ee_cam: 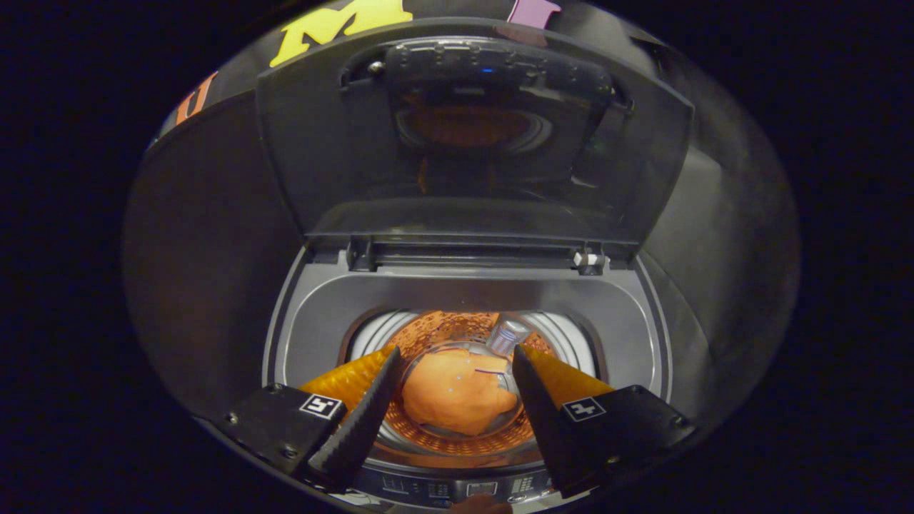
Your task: Put the clothes into the washing machine and then close the washing machine lid.
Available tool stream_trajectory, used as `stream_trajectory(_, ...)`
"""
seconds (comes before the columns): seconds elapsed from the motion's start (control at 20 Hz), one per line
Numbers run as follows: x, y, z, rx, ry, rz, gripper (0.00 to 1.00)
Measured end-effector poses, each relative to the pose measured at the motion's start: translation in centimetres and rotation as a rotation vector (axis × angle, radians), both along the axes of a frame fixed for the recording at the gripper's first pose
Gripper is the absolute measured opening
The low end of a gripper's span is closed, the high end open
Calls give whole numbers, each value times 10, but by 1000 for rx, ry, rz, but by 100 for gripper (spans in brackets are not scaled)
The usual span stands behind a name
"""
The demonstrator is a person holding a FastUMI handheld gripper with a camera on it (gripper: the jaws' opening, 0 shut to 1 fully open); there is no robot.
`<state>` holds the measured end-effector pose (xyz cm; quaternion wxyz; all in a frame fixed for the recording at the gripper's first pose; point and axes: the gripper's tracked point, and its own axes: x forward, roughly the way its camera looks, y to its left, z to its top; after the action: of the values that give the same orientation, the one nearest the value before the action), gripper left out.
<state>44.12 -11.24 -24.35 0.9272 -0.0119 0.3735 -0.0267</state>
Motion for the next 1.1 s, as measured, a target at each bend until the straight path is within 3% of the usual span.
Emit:
stream_trajectory(0.3, -25, -4, 27, 8, -45, 2, 97)
stream_trajectory(0.5, -30, -12, 76, 12, -142, -1, 97)
stream_trajectory(1.1, 12, 7, 246, 14, -386, 52, 97)
